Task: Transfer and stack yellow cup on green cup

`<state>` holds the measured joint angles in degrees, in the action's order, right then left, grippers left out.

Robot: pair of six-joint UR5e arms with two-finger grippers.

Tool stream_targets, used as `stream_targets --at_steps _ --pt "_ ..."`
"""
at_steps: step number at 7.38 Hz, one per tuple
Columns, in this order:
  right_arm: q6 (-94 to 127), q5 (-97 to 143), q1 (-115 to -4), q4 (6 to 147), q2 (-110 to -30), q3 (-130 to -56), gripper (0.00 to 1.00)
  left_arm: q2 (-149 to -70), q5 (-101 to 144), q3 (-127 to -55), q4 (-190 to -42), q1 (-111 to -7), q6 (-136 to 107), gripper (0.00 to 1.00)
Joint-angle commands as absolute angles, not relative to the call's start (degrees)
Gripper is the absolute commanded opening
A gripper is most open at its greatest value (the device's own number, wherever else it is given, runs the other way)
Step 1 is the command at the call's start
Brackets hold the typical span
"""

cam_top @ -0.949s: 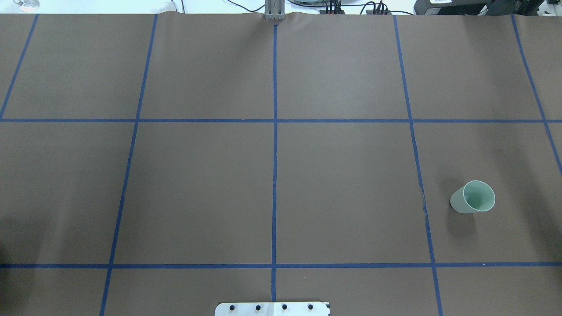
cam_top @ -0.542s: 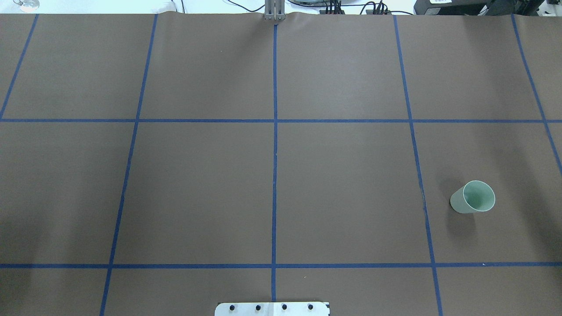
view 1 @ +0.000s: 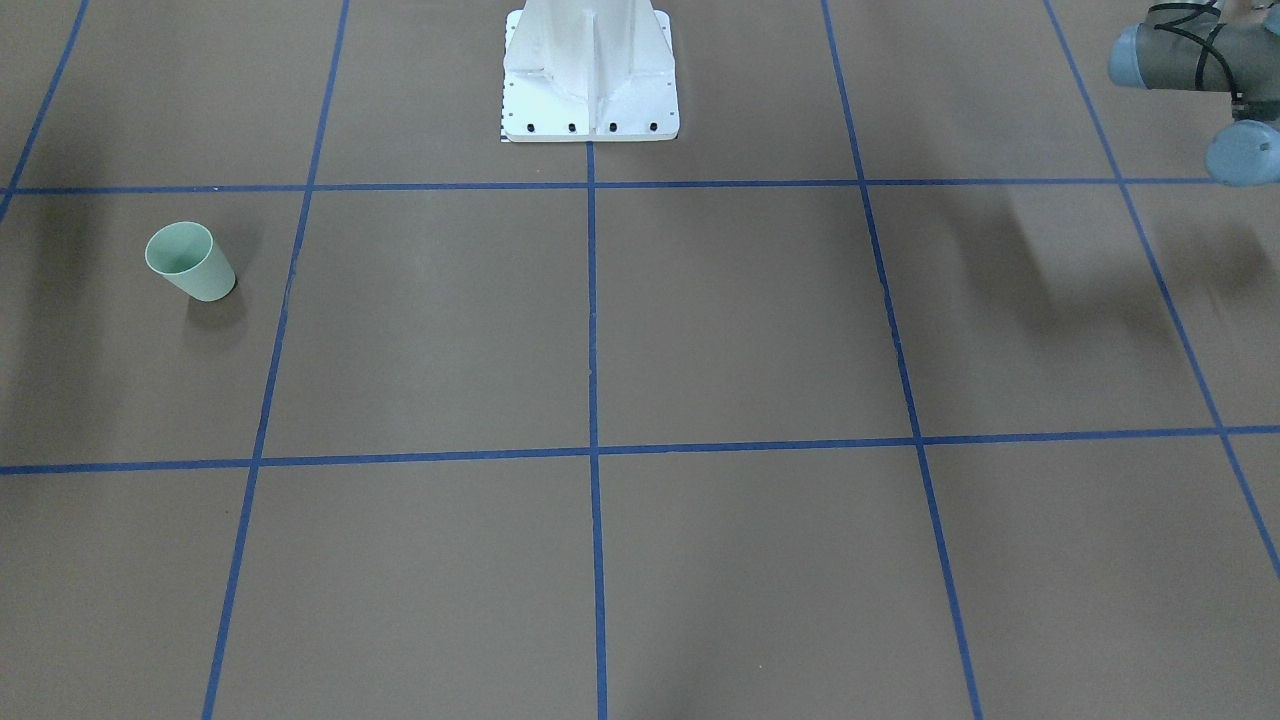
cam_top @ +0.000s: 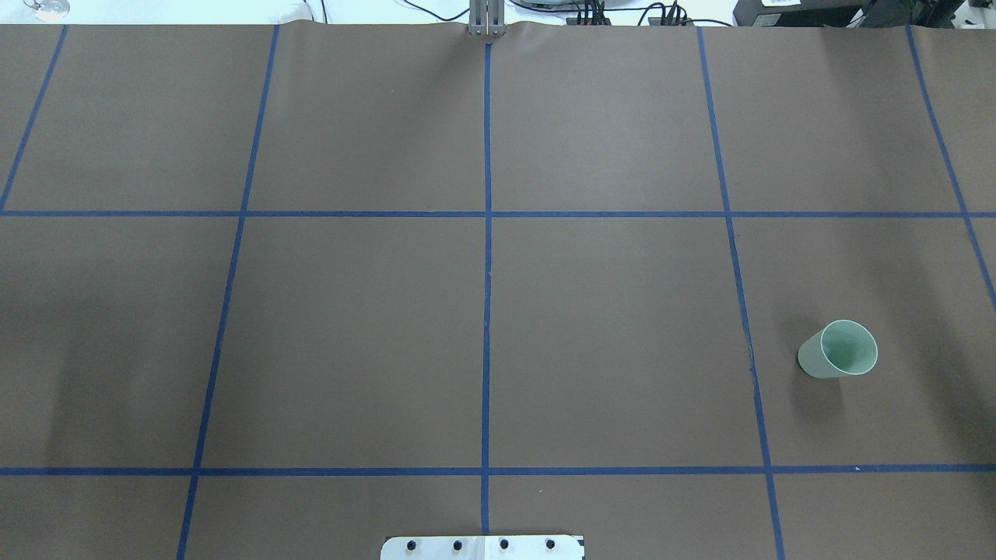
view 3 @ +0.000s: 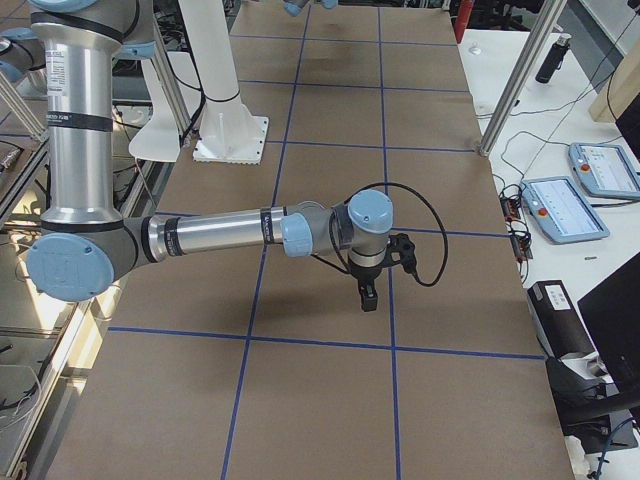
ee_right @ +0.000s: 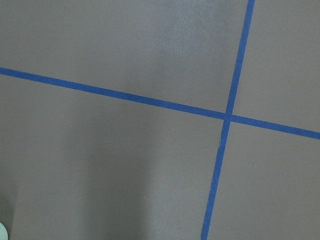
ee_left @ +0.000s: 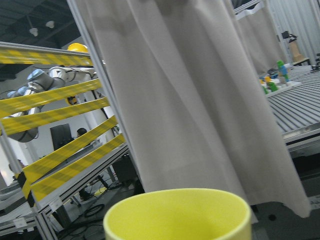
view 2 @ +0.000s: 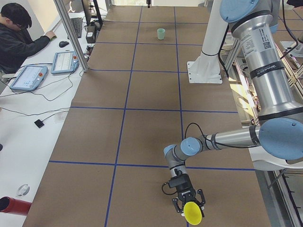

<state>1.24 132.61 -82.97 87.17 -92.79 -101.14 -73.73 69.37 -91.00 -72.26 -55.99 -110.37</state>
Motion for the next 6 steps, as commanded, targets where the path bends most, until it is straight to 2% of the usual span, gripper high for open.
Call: stream_targets --at_steps 1,4,6 --pt "0.71 130.17 -82.97 86.75 -93.34 -100.55 1.0 -82.14 60.59 -90.97 -81.41 -68.33 -87.47 0.0" --pt "1.49 135.77 -82.97 86.66 -94.31 -102.12 1.0 -93.57 61.34 -90.88 -95.94 -74.61 -53.54 0.0" --pt "6.74 135.62 -81.92 87.1 -90.21 -103.27 1.0 -99.12 74.1 -91.05 -105.42 -74.44 -45.65 0.0"
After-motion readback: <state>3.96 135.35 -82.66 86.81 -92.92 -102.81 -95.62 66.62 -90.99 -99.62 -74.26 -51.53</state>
